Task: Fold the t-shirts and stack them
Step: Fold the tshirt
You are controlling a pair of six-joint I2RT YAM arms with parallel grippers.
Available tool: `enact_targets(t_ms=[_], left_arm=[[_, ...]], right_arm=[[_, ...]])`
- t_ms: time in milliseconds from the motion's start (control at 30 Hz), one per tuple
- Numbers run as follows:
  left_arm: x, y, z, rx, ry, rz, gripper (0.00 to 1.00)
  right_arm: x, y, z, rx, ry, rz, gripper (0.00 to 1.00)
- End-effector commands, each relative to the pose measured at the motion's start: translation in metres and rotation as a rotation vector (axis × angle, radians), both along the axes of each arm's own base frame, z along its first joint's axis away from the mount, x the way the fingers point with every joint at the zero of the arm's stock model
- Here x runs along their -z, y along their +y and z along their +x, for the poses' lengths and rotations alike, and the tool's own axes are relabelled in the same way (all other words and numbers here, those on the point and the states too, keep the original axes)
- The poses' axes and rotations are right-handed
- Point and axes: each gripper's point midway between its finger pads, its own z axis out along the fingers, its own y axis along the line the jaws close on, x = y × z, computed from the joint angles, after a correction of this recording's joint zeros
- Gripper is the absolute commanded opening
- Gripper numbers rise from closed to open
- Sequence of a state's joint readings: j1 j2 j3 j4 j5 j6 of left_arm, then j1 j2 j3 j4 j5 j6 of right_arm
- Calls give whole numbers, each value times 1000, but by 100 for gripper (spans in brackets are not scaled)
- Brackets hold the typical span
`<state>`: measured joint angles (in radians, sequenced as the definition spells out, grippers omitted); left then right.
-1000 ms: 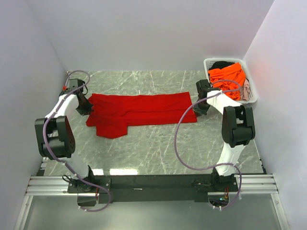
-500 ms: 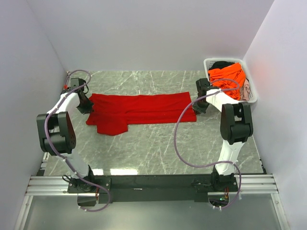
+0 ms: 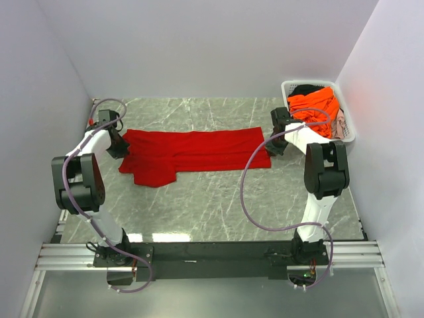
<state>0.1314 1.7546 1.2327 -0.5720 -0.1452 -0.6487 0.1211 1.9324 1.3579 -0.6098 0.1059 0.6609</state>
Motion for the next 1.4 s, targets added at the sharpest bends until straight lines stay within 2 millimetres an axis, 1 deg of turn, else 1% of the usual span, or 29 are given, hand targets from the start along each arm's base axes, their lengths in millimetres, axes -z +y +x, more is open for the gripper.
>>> enact_targets(t_ms=[0,267,333,367,400,467,500,567,600,667,700,767,800,833,867,900,933,967,1000,1033,1067,1100,1133,1167,1200,1233,1267,1300,1367], left_arm=[[-4,10,2,-36,-30,36,1],[1,10,0,-35,-34,39,1],[-3,9,2,-34,-48,37,4],[-4,8,2,-32,-55,34,7],[-7,9,3,-34,-65,35,14],[-15,9,5,-28,-89,39,24],[-22,9,6,-28,-107,41,32],[-32,8,6,-24,-130,44,40],[-42,7,5,-23,-151,48,52],[-52,6,2,-27,-171,52,65],[-62,4,-3,-24,-194,53,76],[-69,-1,-12,-23,-207,50,82],[-73,-6,-22,-15,-221,45,86],[-73,-9,-28,-12,-223,40,87],[-71,-12,-35,-11,-219,31,87],[-68,-18,-49,0,-218,21,87],[-65,-22,-56,8,-217,4,87],[-62,-27,-64,9,-214,-13,86],[-54,-33,-77,19,-207,-28,85],[-50,-39,-84,22,-205,-45,84],[-36,-45,-96,31,-178,-68,82],[-36,-52,-101,45,-193,-81,81],[-31,-57,-105,46,-189,-99,80],[-19,-63,-114,52,-169,-119,78],[-18,-69,-113,63,-181,-130,76],[-15,-72,-114,57,-182,-142,74],[-9,-73,-116,55,-173,-150,70],[-5,-81,-113,76,-173,-157,69],[1,-85,-111,79,-161,-157,67]], right_arm=[[-11,-1,22,14,-70,10,2],[-8,3,24,-5,-76,30,4],[-12,5,25,-13,-88,35,5],[-13,5,25,-17,-88,36,5],[-15,5,24,-23,-88,40,10],[-22,8,25,-33,-102,48,16],[-30,7,25,-35,-121,48,22],[-40,8,24,-42,-140,51,30],[-53,8,25,-44,-168,53,38],[-64,8,22,-56,-186,49,46],[-74,9,20,-62,-207,46,52],[-80,9,12,-73,-213,40,56],[-92,13,9,-86,-243,41,59],[-89,13,1,-91,-234,40,59],[-91,16,-3,-103,-241,41,59],[-100,21,-8,-121,-268,46,60],[-94,24,-18,-134,-253,52,60],[-103,26,-23,-146,-281,60,60],[-98,33,-32,-172,-272,70,60],[-99,36,-37,-184,-279,75,60],[-106,39,-42,-195,-302,83,60],[-99,41,-51,-206,-286,89,59],[-99,45,-55,-222,-291,99,59],[-103,47,-59,-228,-308,103,59],[-99,51,-66,-245,-301,126,59],[-98,57,-71,-265,-300,149,59],[-101,59,-74,-274,-313,159,59],[-97,61,-78,-280,-309,164,59],[-96,63,-83,-293,-314,171,59]])
